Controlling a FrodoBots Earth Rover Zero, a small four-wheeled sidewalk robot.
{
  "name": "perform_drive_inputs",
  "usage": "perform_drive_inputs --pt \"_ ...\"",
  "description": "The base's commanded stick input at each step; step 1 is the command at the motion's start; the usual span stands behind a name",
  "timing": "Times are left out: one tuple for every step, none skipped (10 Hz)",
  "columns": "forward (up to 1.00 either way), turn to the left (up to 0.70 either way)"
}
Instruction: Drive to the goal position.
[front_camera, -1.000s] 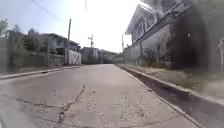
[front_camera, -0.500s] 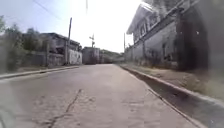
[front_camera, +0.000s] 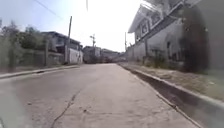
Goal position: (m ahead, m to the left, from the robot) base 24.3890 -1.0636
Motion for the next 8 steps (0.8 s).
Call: perform_drive_inputs --pt "0.85 0.00" --pt "0.85 0.00" --pt "0.85 0.00" --pt "0.85 0.00" --pt "0.85 0.00" --pt "0.85 0.00" --pt "0.85 0.00" --pt "0.85 0.00"
